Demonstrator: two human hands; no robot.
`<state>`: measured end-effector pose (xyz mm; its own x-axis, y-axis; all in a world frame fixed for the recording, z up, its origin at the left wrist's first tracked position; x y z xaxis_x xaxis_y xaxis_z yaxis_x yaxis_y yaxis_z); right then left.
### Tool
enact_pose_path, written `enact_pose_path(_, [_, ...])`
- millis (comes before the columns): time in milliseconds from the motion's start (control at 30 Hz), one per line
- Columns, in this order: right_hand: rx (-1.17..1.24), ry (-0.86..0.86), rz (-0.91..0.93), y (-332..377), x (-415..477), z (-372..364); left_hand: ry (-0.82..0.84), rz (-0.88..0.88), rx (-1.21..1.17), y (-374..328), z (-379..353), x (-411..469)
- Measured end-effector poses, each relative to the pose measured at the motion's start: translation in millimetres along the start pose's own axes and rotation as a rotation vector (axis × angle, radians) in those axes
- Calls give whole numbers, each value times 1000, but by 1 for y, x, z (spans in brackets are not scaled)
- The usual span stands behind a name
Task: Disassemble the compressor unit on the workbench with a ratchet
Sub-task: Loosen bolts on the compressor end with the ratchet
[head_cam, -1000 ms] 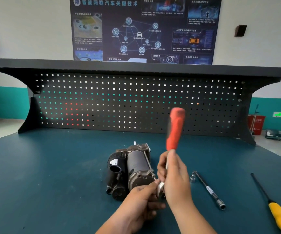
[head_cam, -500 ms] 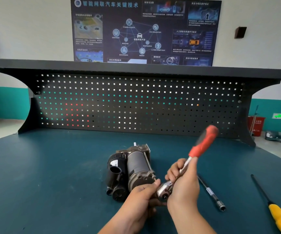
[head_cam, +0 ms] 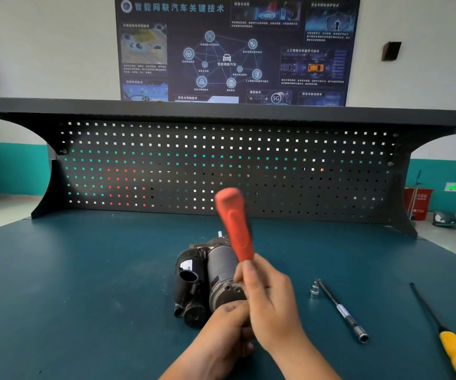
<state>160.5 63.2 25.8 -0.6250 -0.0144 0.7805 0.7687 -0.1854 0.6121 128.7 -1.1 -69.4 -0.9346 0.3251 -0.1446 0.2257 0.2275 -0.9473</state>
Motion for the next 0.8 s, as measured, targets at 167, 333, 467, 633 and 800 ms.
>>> enact_pose_path(167, [107,-126,-104,1,0,6,-6,-53,-18,-5,-1,-3])
enact_pose_path(333, [679,-637,-583,-38,-10,33,-46,-65,-15,-7,-4,-2])
enact_pose_path(467, [838,-753,-664,-50,-13,35,-41,-44,-7,-6,-4,-2])
enact_pose_path(633, [559,-468,-420,-29,-1,26,-46,0,-9,-3,-1,-1])
enact_pose_path(800, [-3,51,-10,3,0,-2,-31,-26,56,0,3,-2])
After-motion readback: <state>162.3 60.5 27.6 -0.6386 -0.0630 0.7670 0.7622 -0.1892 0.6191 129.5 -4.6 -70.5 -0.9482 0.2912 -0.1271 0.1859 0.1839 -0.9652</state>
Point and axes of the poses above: each hand's wrist, its own x-axis towards the middle knuckle, its own z-axis out of the back of the hand, y = z × x, the point moved 6 cm from there along x, towards the middle knuckle, and after that the axes turned 1 degree about z, right-handed, at the moved point
